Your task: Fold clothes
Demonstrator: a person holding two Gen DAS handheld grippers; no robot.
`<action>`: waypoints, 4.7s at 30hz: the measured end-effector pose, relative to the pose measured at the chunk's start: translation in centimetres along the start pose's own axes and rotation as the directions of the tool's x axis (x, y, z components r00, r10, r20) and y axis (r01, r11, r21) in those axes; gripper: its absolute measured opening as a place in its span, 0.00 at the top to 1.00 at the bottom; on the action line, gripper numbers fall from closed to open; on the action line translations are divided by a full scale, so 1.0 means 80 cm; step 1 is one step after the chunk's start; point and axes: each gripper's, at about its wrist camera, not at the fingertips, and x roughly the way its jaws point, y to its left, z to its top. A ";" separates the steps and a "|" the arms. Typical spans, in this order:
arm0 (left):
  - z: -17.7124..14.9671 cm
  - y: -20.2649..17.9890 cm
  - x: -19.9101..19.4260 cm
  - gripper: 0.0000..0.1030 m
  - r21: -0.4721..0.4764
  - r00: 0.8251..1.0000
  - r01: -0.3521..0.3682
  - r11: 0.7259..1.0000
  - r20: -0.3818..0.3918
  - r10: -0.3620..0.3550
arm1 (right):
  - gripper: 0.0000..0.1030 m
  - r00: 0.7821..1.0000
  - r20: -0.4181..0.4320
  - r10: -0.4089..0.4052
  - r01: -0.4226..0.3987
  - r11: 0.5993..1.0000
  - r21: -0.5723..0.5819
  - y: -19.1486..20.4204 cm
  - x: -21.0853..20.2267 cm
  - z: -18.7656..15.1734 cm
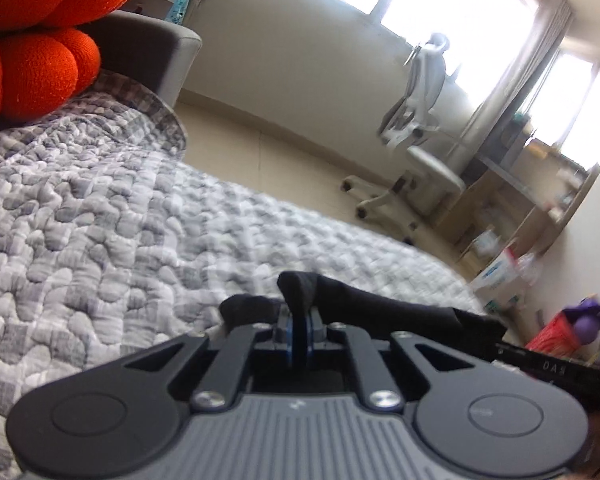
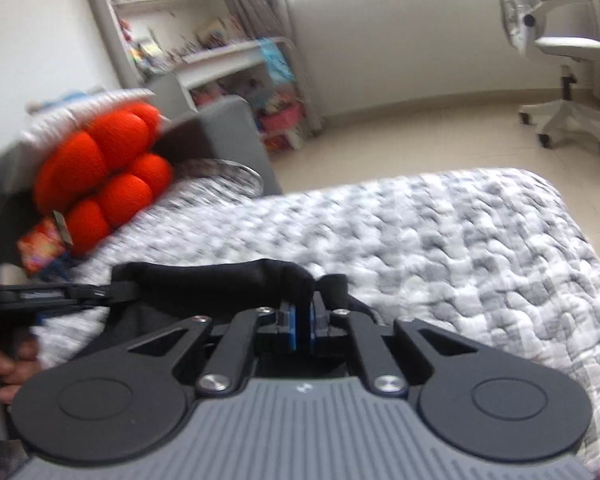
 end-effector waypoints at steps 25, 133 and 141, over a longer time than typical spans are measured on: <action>-0.043 -0.044 -0.024 0.77 0.235 0.985 -0.173 0.957 0.050 0.166 | 0.52 1.000 0.009 0.015 -0.014 0.994 -0.111 0.024 0.000 -0.025; -0.116 -0.077 -0.084 0.83 0.286 0.965 -0.252 0.925 0.151 0.217 | 0.83 0.991 -0.016 0.130 -0.130 0.992 0.006 0.032 -0.096 -0.069; -0.116 -0.076 -0.085 0.83 0.281 0.965 -0.249 0.927 0.151 0.213 | 0.83 0.987 -0.105 0.120 -0.137 0.976 -0.167 0.090 -0.063 -0.048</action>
